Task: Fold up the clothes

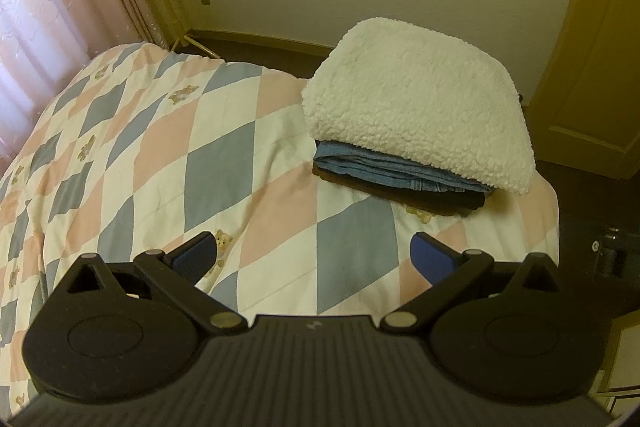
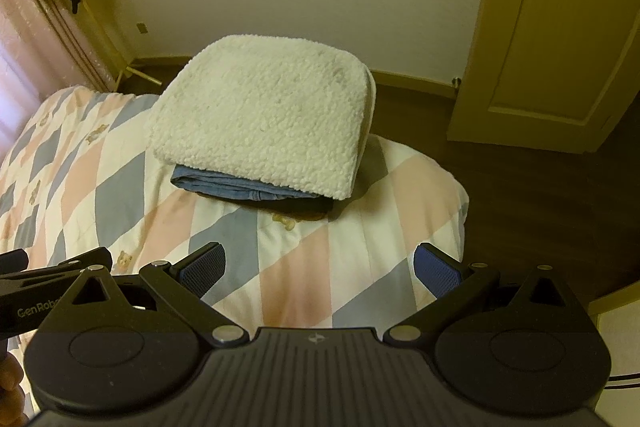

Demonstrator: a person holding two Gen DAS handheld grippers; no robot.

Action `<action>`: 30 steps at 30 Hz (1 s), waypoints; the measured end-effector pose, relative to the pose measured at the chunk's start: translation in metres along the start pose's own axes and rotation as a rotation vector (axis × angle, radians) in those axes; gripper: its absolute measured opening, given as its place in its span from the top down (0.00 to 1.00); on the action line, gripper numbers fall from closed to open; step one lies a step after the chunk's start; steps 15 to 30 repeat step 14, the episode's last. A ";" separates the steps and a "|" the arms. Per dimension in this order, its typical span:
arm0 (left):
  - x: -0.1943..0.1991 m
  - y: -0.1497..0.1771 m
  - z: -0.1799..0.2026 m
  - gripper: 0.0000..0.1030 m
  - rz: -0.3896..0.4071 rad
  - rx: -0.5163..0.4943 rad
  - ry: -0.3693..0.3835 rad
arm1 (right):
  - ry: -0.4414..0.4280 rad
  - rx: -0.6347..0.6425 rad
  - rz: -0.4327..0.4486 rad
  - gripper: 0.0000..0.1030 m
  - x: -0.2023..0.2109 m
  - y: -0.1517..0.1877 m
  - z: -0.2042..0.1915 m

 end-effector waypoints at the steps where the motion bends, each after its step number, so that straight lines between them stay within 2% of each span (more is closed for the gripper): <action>1: 0.000 -0.001 0.001 0.01 0.001 -0.002 0.001 | 0.001 -0.001 0.001 0.00 0.000 -0.001 0.001; 14: 0.002 -0.011 0.007 0.01 0.029 0.011 0.028 | 0.011 -0.031 0.058 0.00 0.013 -0.012 0.017; 30: 0.002 -0.011 0.007 0.01 0.029 0.011 0.028 | 0.011 -0.031 0.058 0.00 0.013 -0.012 0.017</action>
Point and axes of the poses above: each gripper's, at about its wrist camera, not at the fingertips, and x roughly against the way its jaws point, z to its right, y to its underside, the point moved 7 cm from there along -x, roughly the way its jaws point, and after that the axes turned 8 degrees about y, right-handed, at the moved point
